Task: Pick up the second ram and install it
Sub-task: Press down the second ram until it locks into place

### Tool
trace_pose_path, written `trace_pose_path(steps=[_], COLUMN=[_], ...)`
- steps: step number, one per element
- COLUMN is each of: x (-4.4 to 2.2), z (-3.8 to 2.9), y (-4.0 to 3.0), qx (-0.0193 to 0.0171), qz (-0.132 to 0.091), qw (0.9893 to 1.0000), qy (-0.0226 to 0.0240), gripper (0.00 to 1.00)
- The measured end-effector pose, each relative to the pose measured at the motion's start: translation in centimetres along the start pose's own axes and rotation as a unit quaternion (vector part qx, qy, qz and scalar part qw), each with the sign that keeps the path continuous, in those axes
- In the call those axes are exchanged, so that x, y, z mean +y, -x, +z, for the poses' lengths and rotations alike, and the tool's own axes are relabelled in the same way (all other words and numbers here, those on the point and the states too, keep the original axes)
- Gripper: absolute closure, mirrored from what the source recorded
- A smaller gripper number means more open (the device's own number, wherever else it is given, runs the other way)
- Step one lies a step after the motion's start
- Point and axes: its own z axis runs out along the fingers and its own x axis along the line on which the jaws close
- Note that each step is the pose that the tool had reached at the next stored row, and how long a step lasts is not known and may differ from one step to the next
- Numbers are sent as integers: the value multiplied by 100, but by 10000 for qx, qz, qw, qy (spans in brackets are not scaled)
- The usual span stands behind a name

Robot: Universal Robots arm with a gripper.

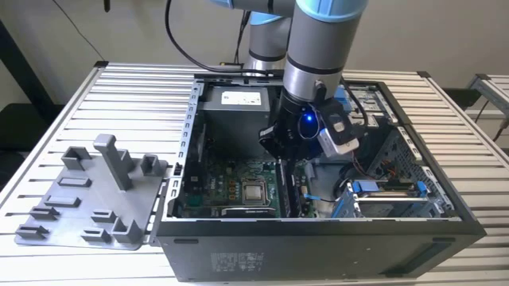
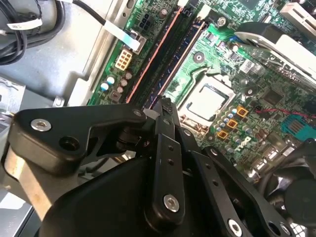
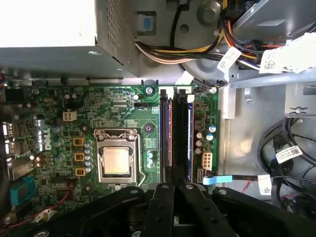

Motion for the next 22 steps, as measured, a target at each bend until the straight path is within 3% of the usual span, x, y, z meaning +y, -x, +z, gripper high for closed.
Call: trace_pose_path(steps=[11,12,17,22], x=[0,0,0,0], z=[-15,-15,-14,-13], y=[0,-1,0,0], qx=[-1,-16,-49,-66], qz=[0,-19,-382,-797], qw=[10000,10000,9993,9968], qy=[2,2,4,7], gripper=[89,89,89,89])
